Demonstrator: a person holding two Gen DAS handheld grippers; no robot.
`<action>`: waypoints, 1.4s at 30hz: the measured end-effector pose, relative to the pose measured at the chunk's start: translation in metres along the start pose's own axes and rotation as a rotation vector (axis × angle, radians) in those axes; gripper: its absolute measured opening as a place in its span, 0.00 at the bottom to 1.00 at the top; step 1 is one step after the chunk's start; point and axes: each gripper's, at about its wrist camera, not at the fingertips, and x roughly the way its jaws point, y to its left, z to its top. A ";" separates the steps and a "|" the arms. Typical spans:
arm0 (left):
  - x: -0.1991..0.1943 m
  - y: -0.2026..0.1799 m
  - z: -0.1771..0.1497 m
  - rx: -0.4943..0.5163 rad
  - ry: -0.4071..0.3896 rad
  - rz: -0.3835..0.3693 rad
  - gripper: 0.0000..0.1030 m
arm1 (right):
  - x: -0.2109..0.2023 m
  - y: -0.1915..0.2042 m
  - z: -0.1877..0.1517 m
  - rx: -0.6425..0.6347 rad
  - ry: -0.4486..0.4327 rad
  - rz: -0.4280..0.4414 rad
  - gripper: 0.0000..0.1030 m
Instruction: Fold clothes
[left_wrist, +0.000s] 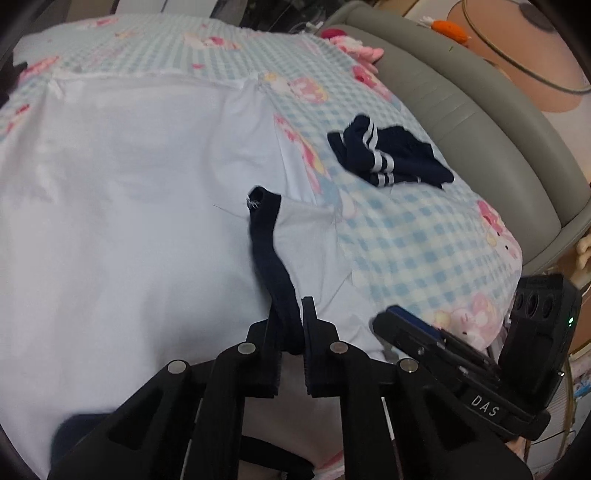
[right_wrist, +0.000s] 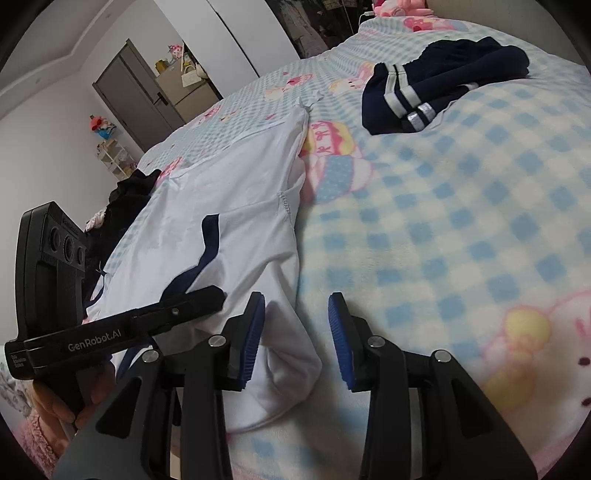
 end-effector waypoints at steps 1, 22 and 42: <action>-0.007 0.001 0.005 0.002 -0.017 0.011 0.09 | -0.002 -0.001 0.000 0.004 -0.004 0.000 0.38; -0.024 -0.006 0.006 0.180 -0.029 0.162 0.30 | 0.011 0.029 -0.014 -0.164 0.077 -0.072 0.46; -0.031 -0.001 0.001 0.115 -0.079 0.120 0.32 | -0.009 0.000 -0.011 -0.020 0.037 -0.072 0.46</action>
